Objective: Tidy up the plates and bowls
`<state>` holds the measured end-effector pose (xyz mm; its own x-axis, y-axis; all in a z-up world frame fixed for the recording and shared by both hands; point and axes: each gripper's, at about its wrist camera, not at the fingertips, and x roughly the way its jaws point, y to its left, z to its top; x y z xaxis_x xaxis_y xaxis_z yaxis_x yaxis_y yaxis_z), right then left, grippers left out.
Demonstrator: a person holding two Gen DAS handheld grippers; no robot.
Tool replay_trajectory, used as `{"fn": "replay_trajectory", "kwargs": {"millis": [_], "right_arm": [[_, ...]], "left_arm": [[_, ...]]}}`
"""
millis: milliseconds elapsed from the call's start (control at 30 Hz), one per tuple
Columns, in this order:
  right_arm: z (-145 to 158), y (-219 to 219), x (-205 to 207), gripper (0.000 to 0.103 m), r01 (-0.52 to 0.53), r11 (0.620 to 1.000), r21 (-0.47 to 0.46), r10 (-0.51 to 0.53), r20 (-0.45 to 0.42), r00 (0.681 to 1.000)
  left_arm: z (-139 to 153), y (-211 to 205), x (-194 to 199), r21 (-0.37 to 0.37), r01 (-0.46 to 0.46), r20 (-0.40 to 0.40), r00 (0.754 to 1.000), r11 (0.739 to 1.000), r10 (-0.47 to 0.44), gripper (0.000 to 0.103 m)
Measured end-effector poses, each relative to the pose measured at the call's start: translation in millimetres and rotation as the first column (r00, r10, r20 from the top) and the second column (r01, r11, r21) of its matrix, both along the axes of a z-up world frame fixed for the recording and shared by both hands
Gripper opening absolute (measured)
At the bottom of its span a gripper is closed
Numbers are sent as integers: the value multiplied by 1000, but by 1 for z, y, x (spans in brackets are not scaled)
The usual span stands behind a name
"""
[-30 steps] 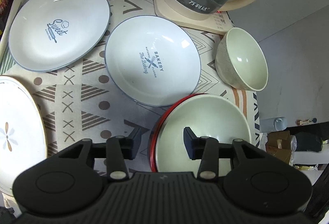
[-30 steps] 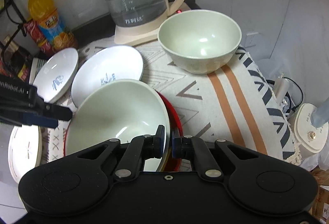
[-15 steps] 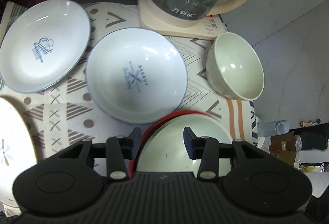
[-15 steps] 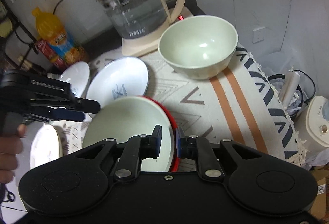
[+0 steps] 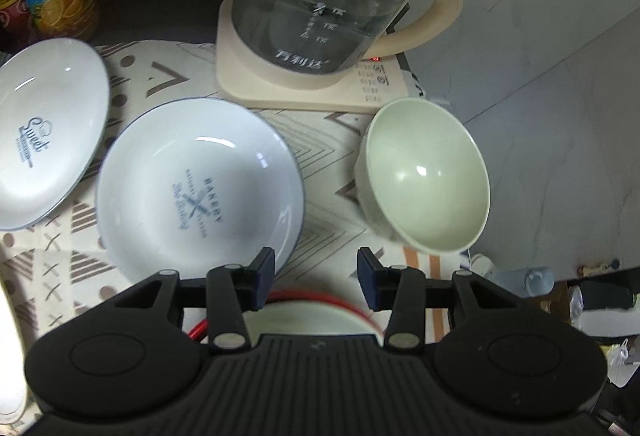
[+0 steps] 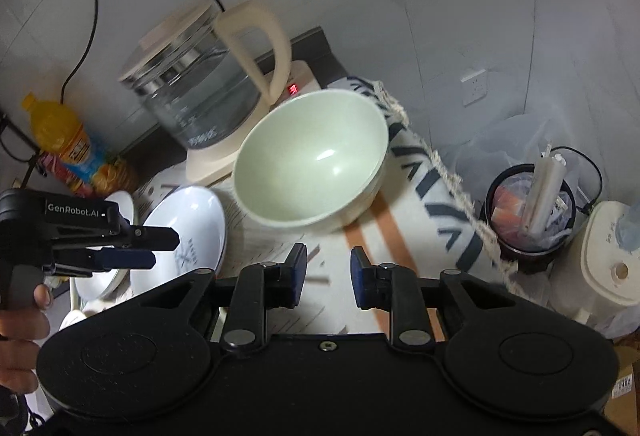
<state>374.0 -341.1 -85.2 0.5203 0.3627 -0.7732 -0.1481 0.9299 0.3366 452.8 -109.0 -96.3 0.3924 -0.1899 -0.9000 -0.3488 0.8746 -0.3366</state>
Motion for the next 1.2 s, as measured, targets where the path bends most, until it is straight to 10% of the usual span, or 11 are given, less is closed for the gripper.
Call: {"fn": "replay_trajectory", "kwargs": {"millis": [733, 1033, 1200], "right_arm": [[-43, -6, 76, 32, 24, 999, 24, -22, -86, 996], [-50, 8, 84, 25, -13, 1000, -8, 12, -101, 995], [-47, 9, 83, 24, -20, 1000, 2, 20, -99, 995]], "left_arm": [[-39, -28, 71, 63, -15, -5, 1000, 998, 16, 43], [-53, -36, 81, -2, 13, -33, 999, 1000, -13, 11], [-47, -35, 79, 2, -4, -41, 999, 1000, 4, 11]]}}
